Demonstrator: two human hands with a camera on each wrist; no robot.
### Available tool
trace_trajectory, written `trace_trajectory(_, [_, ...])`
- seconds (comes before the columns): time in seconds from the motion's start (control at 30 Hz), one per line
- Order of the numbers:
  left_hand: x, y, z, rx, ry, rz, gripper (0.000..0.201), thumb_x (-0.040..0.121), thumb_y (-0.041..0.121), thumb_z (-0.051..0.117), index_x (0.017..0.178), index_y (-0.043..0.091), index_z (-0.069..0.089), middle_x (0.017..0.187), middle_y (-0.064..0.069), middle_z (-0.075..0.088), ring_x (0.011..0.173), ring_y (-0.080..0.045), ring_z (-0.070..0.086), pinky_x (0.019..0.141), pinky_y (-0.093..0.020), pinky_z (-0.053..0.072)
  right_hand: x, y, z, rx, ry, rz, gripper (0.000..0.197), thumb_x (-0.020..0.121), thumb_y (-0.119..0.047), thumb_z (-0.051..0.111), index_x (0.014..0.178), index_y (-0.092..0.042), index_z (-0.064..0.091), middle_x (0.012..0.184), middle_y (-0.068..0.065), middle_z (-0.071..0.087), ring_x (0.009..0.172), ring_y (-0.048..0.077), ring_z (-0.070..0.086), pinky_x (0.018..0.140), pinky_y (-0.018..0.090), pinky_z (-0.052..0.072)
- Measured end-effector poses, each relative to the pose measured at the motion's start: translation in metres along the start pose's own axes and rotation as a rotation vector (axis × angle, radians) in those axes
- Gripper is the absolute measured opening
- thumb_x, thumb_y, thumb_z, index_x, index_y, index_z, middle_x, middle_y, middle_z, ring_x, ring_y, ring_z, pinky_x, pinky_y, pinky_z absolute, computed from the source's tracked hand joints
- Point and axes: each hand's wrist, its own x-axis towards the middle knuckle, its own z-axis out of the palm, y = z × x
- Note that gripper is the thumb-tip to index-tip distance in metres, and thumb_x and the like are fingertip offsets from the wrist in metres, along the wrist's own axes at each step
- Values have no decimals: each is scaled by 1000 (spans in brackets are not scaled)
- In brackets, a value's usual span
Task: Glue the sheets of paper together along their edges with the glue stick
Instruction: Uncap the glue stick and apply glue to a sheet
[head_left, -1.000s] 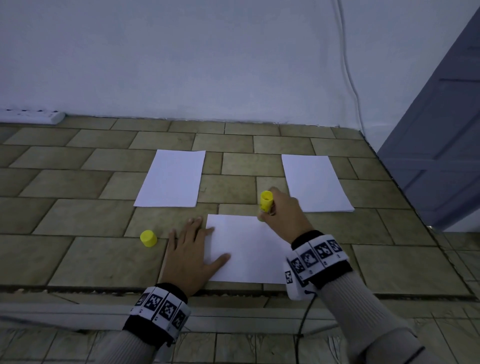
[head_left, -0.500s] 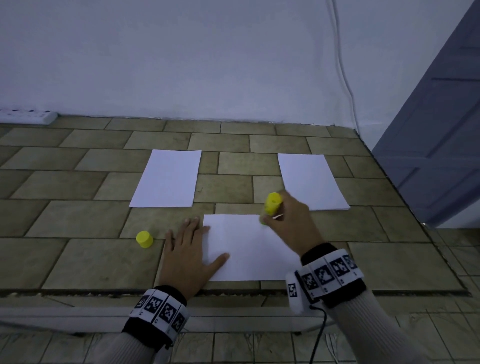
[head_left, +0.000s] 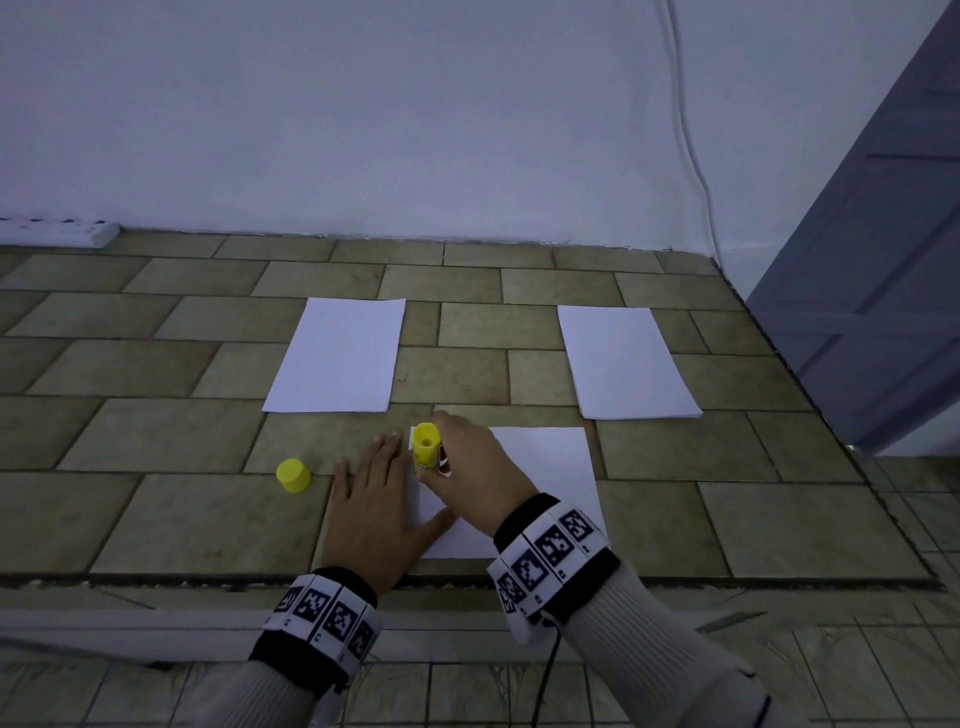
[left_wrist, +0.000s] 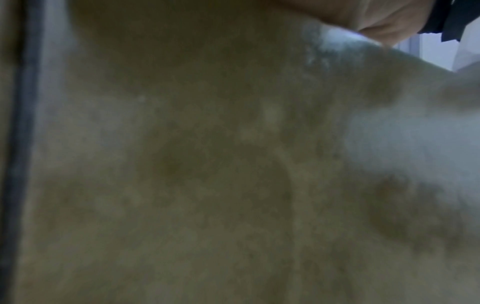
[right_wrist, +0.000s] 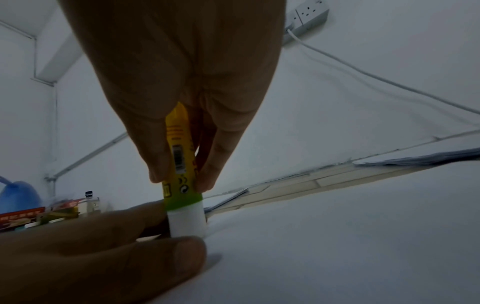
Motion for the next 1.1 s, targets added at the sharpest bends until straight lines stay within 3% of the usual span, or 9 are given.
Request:
trace_trajectory(0.1, [0,3,-3,-21,32,0,105,77,88,11,143,14,44,154,-8,37,146,-24,25,116,-57,15,-5,7,-5,15,18,7,37,86,-15,64,117,-3,49,109,16,57,100,31,56,84,43,49])
trace_trajectory(0.23, [-1,6,-6,-40,59,-14,110,73,92,6,143,16,44,155,-7,35,147,-23,22,118,-53,10,-18,29,-24,14,69,59,26,84,-18,66,103,-8,51,101,12,59,92,28,57,80,43,50])
trace_trajectory(0.33, [-1,5,-6,-38,24,-25,111,70,93,4,146,19,39,158,-4,27,149,-19,14,120,-50,4,-36,50,-40,36,175,76,16,82,-15,65,87,-13,51,88,7,59,79,22,58,72,40,51])
trace_trajectory(0.43, [-1,5,-6,-45,28,-23,111,71,92,4,146,19,39,159,-4,27,149,-19,14,120,-51,5,-54,69,-56,32,284,101,15,84,-14,65,79,-10,51,77,7,59,68,21,59,64,40,53])
trace_trajectory(0.6, [-2,5,-7,-30,14,-23,112,69,93,4,147,19,38,159,-4,25,149,-20,13,120,-52,5,-71,93,-73,13,371,155,16,81,-10,68,80,-9,52,70,6,60,65,21,60,63,44,54])
trace_trajectory(0.77, [-3,2,-7,0,-21,-4,119,63,99,7,150,20,31,161,-3,19,150,-19,7,120,-53,3,-73,83,-73,31,394,159,17,82,-9,67,78,-11,50,70,8,59,65,22,59,64,44,54])
trace_trajectory(0.87, [-4,2,-10,11,-55,5,129,55,103,8,153,20,25,163,-3,12,151,-20,3,120,-52,0,-70,57,-62,135,353,52,18,83,-9,67,76,-11,50,71,7,59,66,21,61,63,41,54])
trace_trajectory(1.0, [-4,1,-13,53,-110,12,134,50,105,12,155,21,14,164,-3,2,150,-19,-4,120,-51,-3,-60,19,-38,257,144,17,17,80,-12,69,83,-14,53,80,1,62,74,14,64,70,36,56])
trace_trajectory(1.1, [-2,3,-9,50,-62,24,123,61,98,27,153,16,27,162,-9,17,150,-24,10,118,-57,7,-51,1,-20,236,34,-56,19,80,-16,68,85,-14,50,85,3,62,79,19,62,72,43,55])
